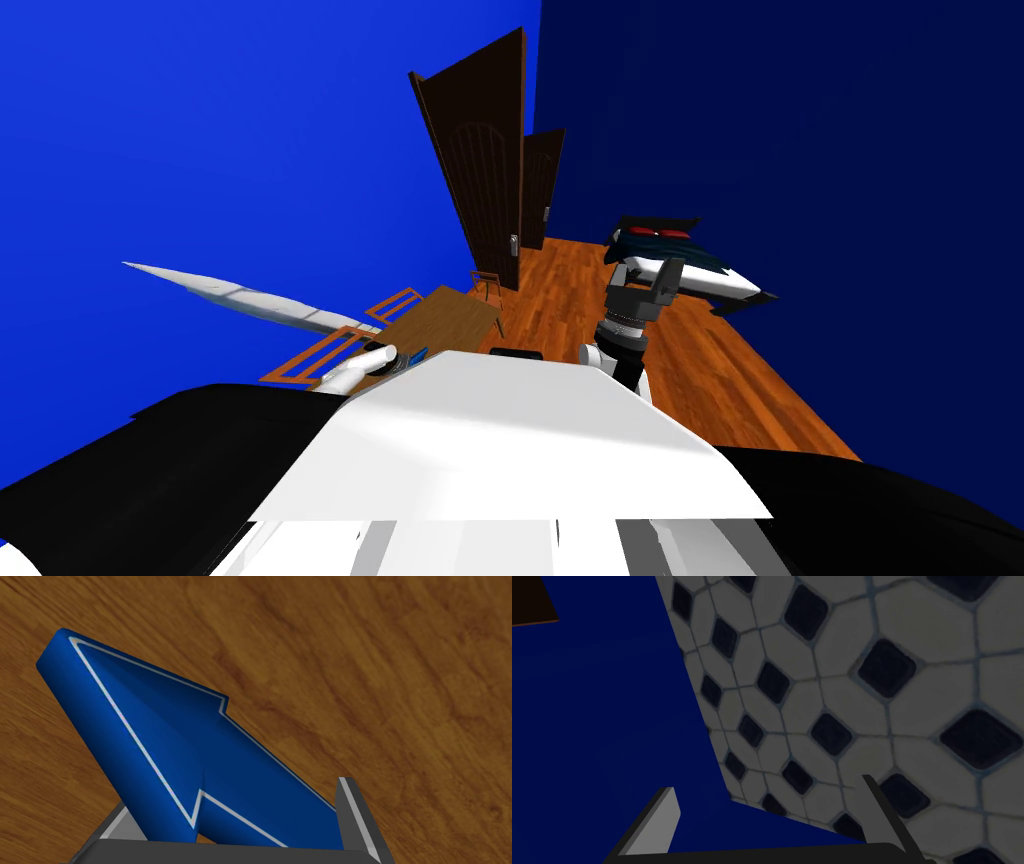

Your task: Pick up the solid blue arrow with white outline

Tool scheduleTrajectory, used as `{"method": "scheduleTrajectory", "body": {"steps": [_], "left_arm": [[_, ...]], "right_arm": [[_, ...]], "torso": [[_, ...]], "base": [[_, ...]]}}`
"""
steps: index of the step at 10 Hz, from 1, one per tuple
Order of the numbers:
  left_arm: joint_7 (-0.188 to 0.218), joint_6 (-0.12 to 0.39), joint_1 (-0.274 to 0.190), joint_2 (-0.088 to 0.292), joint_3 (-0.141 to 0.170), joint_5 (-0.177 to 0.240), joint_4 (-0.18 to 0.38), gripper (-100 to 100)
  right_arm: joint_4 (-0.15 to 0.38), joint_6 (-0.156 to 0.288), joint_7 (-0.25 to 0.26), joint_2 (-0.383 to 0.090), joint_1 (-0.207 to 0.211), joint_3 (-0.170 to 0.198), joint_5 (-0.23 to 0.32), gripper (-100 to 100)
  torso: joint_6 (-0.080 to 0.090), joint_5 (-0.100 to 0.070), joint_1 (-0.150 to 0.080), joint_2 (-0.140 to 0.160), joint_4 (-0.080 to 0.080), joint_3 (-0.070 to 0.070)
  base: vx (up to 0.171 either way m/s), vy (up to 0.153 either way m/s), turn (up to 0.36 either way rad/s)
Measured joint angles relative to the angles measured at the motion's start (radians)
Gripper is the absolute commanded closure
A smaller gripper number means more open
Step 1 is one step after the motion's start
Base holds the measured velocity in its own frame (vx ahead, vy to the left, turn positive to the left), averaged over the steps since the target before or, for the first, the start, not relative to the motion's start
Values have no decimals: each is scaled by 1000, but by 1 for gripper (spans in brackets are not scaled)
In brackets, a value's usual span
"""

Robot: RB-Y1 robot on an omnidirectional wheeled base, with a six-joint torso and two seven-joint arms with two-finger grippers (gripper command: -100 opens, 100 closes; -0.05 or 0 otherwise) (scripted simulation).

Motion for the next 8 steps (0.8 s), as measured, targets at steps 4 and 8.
{"method": "scheduleTrajectory", "body": {"steps": [4,8], "left_arm": [[14,24,-130,27,-109,-69,-12,-100],[17,40,-239,45,-179,-103,-16,-100]], "right_arm": [[0,0,0,0,0,0,0,0],[0,0,0,0,0,0,0,0]], "torso": [[-1,0,-1,-2,-1,-1],[0,0,1,0,0,0]], "base": [[67,-13,335],[43,-5,210]]}}
